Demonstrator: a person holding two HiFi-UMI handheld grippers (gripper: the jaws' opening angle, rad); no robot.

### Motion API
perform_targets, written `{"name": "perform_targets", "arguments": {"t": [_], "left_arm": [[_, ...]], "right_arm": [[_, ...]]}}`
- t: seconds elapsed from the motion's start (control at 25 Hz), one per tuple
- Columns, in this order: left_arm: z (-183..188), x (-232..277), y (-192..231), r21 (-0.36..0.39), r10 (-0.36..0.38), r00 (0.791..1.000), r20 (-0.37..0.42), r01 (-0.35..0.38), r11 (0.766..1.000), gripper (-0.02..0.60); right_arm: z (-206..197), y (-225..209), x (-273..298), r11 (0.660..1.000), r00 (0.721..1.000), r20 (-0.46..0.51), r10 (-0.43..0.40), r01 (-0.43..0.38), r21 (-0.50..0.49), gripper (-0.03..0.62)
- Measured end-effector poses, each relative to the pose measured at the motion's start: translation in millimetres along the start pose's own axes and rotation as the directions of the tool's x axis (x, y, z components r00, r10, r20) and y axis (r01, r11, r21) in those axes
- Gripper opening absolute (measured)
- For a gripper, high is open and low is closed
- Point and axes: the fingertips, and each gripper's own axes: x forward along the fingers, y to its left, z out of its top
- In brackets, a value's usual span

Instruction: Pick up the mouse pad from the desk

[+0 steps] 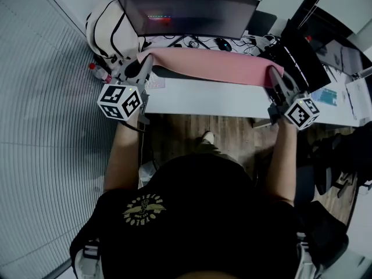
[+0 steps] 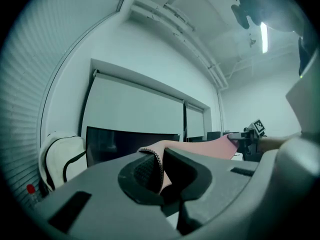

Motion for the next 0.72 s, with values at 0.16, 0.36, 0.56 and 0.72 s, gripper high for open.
{"name": "perform_targets", "arguments": {"t": [0.16,0.36,0.56,0.72], "left_arm": [[28.5,-3.7,-1.8,0.007,-0.003,0.999,0.040,0.003,1.000,0.021],[62.9,-11.9,-7.8,0.036,-0.005,0.997,0.082,0.002,0.999,0.021],[96.0,-25.3,-8.9,0.045,0.005,0.990,0.141,-0.011,0.999,0.021],[117.7,-35.1,-14.1,0.078,-0.002,0.983,0.184,-0.013,0.997,0.021]], "right_arm": [[28.3,7.0,3.3,0.999,1.000,0.030,0.005,-0.004,-0.032,0.017],[61.7,22.9,3.5,0.994,0.997,0.063,0.031,-0.025,-0.102,0.018],[91.8,45.4,2.5,0.984,0.993,0.096,0.063,-0.045,-0.173,0.020],[107.6,57.7,-4.7,0.980,0.989,0.127,0.075,-0.049,-0.194,0.021]]}}
